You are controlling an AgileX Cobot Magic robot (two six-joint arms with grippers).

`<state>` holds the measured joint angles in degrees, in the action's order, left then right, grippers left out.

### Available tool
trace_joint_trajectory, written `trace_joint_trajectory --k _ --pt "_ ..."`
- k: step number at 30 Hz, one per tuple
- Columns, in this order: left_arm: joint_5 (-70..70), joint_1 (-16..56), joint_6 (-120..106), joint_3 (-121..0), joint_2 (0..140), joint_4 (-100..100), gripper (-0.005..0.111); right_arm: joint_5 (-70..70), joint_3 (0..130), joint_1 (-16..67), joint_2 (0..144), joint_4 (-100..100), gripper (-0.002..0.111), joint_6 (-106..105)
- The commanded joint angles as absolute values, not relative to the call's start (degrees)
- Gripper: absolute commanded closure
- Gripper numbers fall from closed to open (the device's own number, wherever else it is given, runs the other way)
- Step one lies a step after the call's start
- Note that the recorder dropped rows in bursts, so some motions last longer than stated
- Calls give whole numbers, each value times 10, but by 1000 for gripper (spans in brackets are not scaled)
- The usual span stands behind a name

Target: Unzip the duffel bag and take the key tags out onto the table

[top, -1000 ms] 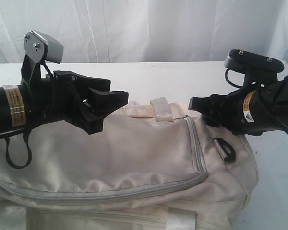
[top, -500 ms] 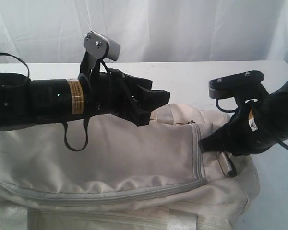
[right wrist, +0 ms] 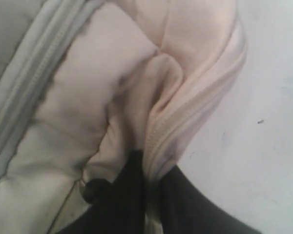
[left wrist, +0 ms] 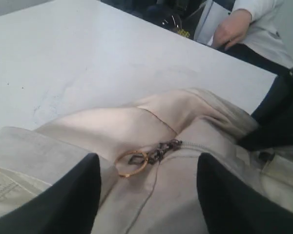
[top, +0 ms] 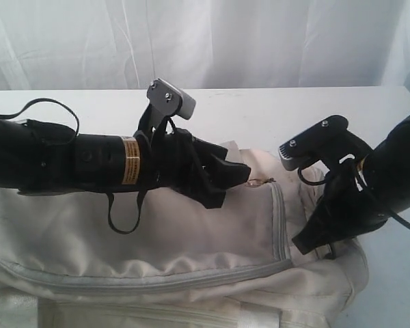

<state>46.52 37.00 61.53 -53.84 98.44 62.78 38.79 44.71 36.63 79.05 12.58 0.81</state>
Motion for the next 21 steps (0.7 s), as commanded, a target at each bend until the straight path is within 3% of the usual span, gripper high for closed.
trace_joint_trajectory --k 1,4,13,21 --pt "454 373 652 -540 984 706 45 385 446 366 773 116 104 0" --pt "449 373 662 -539 984 728 45 359 447 366 761 116 100 8" --pt "426 397 686 -538 987 789 45 271 463 365 736 116 62 168" --pt "388 438 686 -538 987 815 45 215 469 365 738 124 42 284"
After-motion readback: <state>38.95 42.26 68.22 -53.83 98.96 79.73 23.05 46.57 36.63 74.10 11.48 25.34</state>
